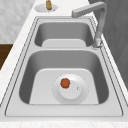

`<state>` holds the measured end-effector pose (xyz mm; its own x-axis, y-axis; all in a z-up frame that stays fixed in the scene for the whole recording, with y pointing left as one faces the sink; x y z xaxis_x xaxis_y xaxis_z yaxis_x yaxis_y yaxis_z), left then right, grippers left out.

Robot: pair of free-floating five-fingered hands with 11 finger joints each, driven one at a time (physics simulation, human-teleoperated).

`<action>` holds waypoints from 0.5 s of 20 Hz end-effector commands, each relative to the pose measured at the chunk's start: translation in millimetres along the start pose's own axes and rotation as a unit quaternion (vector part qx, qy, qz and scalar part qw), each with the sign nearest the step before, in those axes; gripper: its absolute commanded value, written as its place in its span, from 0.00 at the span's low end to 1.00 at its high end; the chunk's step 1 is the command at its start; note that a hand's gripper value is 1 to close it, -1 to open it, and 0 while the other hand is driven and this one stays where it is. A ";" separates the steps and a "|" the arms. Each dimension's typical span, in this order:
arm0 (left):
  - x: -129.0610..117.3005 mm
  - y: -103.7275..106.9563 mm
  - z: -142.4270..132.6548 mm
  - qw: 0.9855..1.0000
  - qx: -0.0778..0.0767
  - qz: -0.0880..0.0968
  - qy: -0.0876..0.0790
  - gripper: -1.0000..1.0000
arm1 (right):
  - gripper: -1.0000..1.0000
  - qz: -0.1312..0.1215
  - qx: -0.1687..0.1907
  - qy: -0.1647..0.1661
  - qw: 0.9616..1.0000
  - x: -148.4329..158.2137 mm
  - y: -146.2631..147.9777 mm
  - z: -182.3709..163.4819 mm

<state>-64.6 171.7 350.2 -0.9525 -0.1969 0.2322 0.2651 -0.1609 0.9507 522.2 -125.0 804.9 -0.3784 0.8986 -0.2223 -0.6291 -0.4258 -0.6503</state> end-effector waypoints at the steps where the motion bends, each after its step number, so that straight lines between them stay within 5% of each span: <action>1: 0.0 0.0 0.0 1.000 0.000 0.000 0.000 0.50 | 0.00 0.010 0.000 0.002 1.000 -3.6 -17.0 -18.3; 10: 0.0 0.0 0.0 1.000 0.000 0.000 0.000 0.50 | 0.00 0.019 -0.001 0.010 1.000 -0.6 -52.4 -59.9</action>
<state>-64.6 171.7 350.2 -0.9525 -0.1969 0.2322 0.2651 -0.1609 0.9507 582.8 -104.6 799.7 -0.3789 0.8942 -0.2384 -0.6253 -0.4373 -0.6463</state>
